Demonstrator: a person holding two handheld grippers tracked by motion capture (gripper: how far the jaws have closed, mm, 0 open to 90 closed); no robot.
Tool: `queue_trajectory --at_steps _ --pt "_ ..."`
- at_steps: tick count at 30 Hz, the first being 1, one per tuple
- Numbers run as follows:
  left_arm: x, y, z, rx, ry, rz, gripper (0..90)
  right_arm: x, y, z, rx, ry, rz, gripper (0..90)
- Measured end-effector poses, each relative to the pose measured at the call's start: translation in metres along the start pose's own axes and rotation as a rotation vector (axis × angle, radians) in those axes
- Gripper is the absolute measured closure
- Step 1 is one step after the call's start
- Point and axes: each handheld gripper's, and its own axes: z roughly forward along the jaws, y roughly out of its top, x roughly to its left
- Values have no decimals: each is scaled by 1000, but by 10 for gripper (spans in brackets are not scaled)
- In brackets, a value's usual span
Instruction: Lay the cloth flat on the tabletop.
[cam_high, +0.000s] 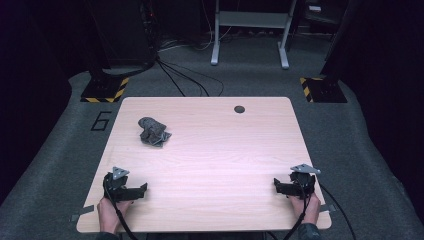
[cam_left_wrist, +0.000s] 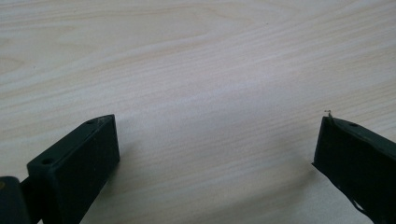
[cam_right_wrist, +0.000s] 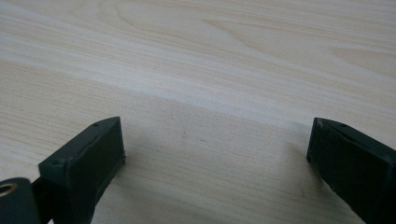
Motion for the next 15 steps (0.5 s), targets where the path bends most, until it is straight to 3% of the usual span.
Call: queue_trajectory --at_steps 6,9,15 --pt "1 17 3 -15 -25 13 8 0 0 0 -1 2 -1 37" --pt "3 33 3 -15 -35 28 17 0 0 0 -1 2 -2 37" --pt "6 54 2 -32 -36 43 26 0 0 0 -3 3 -8 37"
